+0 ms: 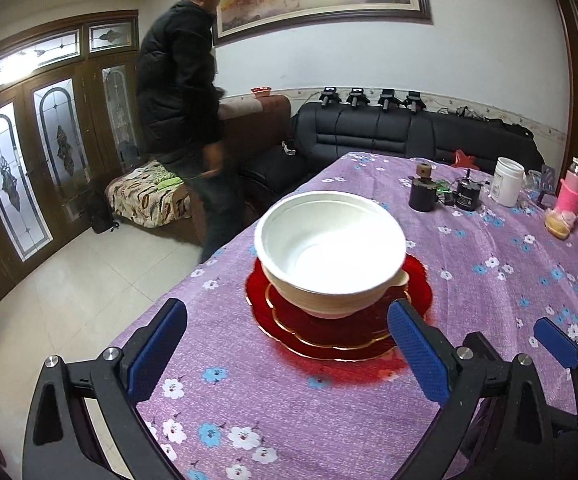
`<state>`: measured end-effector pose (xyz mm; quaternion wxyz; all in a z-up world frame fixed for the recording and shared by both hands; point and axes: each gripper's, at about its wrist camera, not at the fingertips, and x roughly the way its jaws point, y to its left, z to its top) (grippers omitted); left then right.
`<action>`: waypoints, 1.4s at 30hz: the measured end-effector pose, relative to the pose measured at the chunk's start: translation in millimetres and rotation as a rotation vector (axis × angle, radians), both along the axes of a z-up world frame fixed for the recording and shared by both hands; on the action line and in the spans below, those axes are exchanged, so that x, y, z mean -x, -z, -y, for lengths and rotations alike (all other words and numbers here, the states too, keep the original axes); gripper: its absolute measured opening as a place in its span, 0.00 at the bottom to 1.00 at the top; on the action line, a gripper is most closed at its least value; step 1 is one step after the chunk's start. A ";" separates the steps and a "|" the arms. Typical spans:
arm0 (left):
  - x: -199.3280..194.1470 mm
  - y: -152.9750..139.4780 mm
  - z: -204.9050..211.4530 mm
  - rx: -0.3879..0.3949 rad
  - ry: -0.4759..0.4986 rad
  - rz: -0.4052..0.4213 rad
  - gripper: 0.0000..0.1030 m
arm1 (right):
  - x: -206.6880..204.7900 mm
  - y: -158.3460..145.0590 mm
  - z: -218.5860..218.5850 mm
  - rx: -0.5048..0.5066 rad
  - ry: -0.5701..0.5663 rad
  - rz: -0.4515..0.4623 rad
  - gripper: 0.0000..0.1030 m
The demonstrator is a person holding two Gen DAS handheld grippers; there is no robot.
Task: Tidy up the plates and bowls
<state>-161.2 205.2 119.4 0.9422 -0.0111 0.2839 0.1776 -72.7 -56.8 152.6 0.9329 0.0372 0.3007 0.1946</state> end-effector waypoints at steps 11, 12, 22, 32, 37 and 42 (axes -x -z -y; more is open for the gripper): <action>-7.7 13.2 5.2 0.029 0.026 -0.056 0.98 | 0.8 5.7 3.9 -0.003 -0.004 -0.023 0.88; -7.7 13.9 4.2 0.032 0.026 -0.058 0.98 | 1.0 6.2 3.1 -0.002 -0.005 -0.024 0.88; -6.3 21.9 -11.6 0.071 0.011 -0.074 0.98 | 5.2 7.8 -12.1 0.033 -0.031 -0.025 0.88; -3.0 24.2 -25.2 0.101 0.005 -0.069 0.98 | 8.9 10.6 -27.4 0.060 -0.051 -0.031 0.88; 3.5 19.8 -27.7 0.073 -0.019 -0.023 0.98 | 10.9 10.5 -31.5 0.066 -0.056 -0.027 0.88; 28.6 -1.1 -29.3 0.039 -0.081 0.153 1.00 | 13.0 7.4 -34.0 0.068 -0.064 -0.011 0.88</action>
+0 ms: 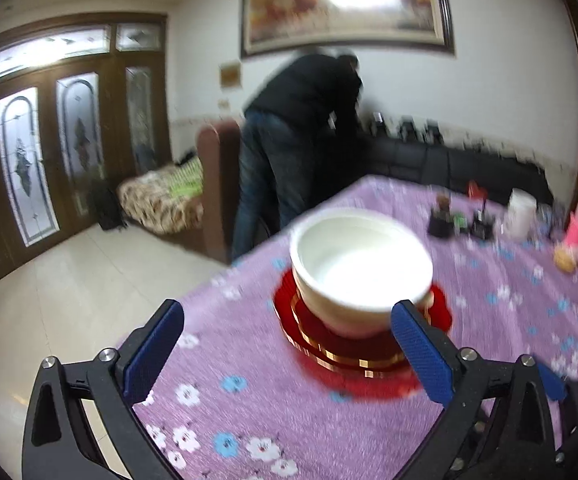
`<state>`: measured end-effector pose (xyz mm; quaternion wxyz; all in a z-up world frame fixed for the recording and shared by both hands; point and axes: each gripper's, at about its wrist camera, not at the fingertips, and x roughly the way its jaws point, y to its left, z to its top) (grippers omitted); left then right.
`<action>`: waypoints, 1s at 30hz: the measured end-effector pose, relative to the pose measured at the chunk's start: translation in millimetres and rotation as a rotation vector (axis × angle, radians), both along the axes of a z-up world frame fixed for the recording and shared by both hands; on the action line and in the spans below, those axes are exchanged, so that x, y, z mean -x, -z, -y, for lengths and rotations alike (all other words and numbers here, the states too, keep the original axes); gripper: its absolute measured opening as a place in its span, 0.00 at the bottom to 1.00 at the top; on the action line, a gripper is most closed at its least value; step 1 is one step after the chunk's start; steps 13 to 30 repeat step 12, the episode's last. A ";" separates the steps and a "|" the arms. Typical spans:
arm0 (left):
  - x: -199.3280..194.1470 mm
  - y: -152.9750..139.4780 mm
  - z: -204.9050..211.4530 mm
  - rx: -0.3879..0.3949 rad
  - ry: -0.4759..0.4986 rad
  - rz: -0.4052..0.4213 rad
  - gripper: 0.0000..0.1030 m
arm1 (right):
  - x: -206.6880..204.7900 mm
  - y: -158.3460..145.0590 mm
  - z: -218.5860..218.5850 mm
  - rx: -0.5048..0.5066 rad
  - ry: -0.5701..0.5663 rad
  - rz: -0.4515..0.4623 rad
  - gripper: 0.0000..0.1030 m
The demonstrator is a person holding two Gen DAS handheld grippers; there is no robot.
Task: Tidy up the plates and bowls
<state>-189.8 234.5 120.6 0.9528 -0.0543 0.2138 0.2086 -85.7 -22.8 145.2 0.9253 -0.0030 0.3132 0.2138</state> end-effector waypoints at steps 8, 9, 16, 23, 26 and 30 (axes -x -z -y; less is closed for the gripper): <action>-6.2 -18.2 1.1 0.021 0.106 0.004 1.00 | 0.2 -12.5 -6.9 0.013 -0.036 0.030 0.88; -8.4 -20.8 1.5 0.029 0.124 -0.007 1.00 | -1.3 -14.9 -6.9 0.011 -0.042 0.031 0.88; -18.1 -25.6 4.8 0.056 0.181 -0.047 1.00 | -6.6 -22.3 -4.6 -0.006 -0.053 0.024 0.88; -18.1 -25.6 4.8 0.056 0.181 -0.047 1.00 | -6.6 -22.3 -4.6 -0.006 -0.053 0.024 0.88; -18.1 -25.6 4.8 0.056 0.181 -0.047 1.00 | -6.6 -22.3 -4.6 -0.006 -0.053 0.024 0.88; -18.1 -25.6 4.8 0.056 0.181 -0.047 1.00 | -6.6 -22.3 -4.6 -0.006 -0.053 0.024 0.88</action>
